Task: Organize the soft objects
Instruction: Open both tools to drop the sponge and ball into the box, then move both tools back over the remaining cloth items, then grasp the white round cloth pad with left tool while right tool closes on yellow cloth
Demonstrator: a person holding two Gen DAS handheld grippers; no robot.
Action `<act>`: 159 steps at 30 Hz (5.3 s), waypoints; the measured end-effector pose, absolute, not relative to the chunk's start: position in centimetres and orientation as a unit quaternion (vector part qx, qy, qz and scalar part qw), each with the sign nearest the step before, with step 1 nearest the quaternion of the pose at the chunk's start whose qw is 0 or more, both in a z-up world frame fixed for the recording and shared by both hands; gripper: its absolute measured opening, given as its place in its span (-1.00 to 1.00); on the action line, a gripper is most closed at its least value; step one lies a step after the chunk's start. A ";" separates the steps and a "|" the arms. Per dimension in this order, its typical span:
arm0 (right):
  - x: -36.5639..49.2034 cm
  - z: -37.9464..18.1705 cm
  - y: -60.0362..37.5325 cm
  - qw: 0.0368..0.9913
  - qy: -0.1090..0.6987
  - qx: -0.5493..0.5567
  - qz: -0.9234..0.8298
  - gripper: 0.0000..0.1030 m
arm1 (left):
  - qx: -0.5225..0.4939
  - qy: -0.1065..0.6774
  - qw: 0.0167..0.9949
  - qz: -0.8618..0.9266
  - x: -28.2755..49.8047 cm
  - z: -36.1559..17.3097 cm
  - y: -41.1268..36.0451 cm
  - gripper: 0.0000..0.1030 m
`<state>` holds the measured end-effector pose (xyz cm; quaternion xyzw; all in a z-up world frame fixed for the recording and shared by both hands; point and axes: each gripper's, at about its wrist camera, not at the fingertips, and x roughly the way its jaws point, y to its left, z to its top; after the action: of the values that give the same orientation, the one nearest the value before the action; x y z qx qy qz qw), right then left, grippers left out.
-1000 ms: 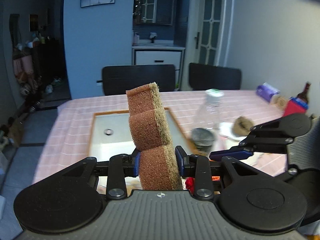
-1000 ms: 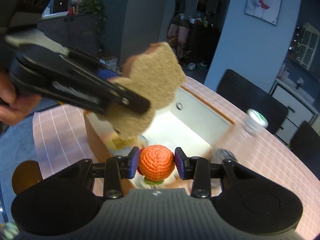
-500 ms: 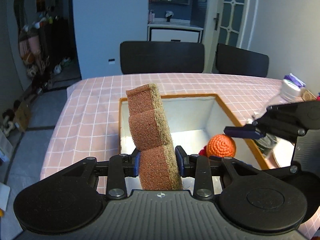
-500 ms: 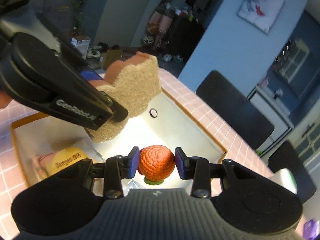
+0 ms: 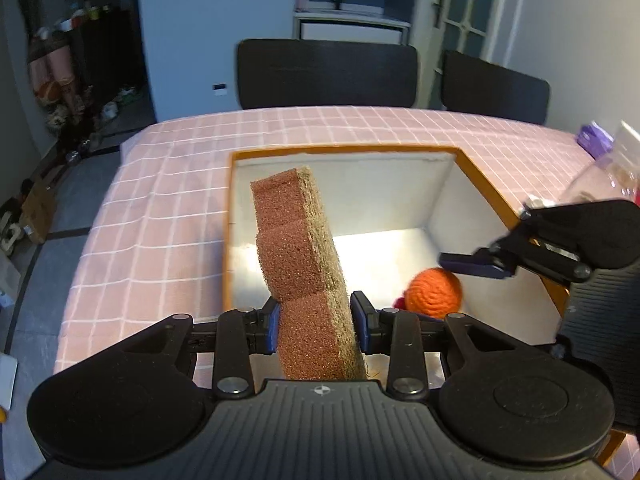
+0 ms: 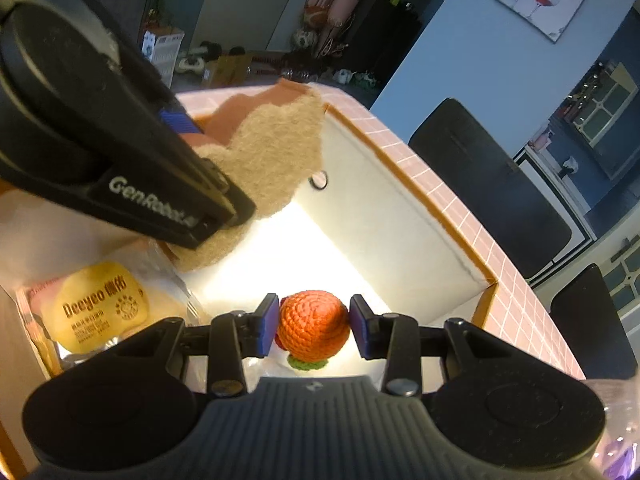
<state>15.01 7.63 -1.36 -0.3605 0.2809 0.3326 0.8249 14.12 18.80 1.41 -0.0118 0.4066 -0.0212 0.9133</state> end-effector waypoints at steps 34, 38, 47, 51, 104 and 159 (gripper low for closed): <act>6.8 6.3 -2.5 0.864 0.229 -0.278 0.353 0.34 | 0.005 0.286 0.957 -0.050 6.7 7.6 13.2 0.12; 5.5 6.8 -6.1 0.878 0.221 -0.260 0.337 0.36 | 0.003 0.252 0.965 -0.073 4.3 8.0 11.0 0.12; 4.1 5.7 -15.3 0.906 0.256 -0.201 0.271 0.36 | 0.013 0.216 0.968 -0.124 1.4 6.7 4.2 0.12; 4.9 5.0 -18.7 0.910 0.287 -0.181 0.240 0.36 | 0.003 0.218 0.963 -0.156 2.2 5.5 1.4 0.12; 19.9 -6.6 -28.8 0.848 0.489 -0.042 0.202 -0.79 | 0.044 0.359 0.926 -0.110 12.5 -4.9 -10.7 -0.67; 22.0 -6.7 -33.1 0.871 0.477 -0.070 0.099 -1.00 | 0.061 0.322 0.936 -0.130 11.1 -2.9 -11.3 -0.76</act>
<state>22.03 -33.09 -6.71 -0.0696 0.4765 0.0988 0.8708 11.05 -11.26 -2.92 0.0607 0.3223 -0.1305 0.9356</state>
